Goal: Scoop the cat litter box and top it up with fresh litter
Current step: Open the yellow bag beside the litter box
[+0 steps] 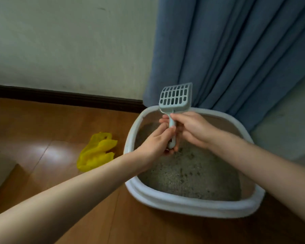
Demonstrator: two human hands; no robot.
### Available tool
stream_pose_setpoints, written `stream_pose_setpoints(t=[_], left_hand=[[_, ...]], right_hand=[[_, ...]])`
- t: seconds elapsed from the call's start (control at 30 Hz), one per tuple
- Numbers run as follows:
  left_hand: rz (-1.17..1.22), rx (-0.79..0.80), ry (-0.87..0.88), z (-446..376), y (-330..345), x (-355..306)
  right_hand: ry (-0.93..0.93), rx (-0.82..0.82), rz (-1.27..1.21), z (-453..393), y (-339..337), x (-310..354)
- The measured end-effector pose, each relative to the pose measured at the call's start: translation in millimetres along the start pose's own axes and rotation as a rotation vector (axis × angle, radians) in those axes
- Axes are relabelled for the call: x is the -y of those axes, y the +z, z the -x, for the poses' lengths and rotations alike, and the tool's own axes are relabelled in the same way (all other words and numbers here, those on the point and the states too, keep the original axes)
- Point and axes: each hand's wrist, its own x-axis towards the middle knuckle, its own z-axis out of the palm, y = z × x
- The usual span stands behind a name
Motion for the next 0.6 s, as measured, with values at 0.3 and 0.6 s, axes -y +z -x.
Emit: stream_pose_setpoints(t=[0.3, 0.6], left_hand=[[-0.795, -0.045, -0.121, -28, -43, 17], [-0.884, -0.007, -0.018, -26, -65, 14]], right_hand=[[0.193, -0.083, 0.877, 13, -112, 15], [0.249, 0.128, 1.112, -60, -74, -24]])
